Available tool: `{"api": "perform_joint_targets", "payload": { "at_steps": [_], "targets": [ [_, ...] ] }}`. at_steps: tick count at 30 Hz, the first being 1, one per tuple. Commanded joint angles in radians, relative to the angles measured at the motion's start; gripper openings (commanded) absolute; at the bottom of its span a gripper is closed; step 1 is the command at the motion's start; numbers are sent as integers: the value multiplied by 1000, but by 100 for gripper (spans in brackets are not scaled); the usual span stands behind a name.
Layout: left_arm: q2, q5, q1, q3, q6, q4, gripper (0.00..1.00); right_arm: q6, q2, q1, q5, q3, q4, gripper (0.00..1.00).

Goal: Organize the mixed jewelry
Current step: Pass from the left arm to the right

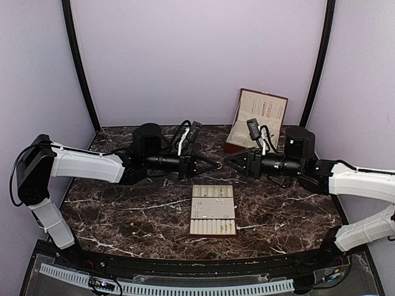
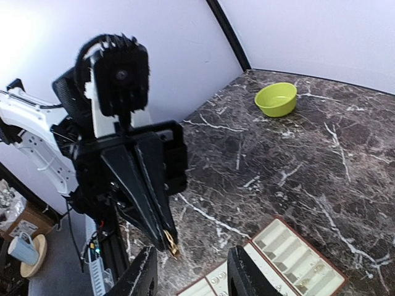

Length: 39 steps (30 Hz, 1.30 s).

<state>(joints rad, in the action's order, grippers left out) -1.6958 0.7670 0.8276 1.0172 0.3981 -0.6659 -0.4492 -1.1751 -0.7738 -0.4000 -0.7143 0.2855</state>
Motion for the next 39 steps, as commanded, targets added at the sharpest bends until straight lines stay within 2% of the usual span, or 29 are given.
{"api": "perform_joint_targets", "payload": {
  "at_steps": [1,6,15,23,39],
  "targets": [
    [40,93,0,-15,10,-71,0,-34,0,3,-125,-37,66,37],
    [46,102,0,-14,39,-111,0,-74,-25,1,-174,-29,138,31],
    [51,100,-1,-23,44,-117,0,-86,-50,-5,-204,-33,161,19],
    [50,102,0,-23,47,-124,0,-90,-65,-7,-193,-30,164,15],
    [52,96,0,-27,43,-121,0,-105,-74,-7,-203,-28,185,0]
  ]
}}
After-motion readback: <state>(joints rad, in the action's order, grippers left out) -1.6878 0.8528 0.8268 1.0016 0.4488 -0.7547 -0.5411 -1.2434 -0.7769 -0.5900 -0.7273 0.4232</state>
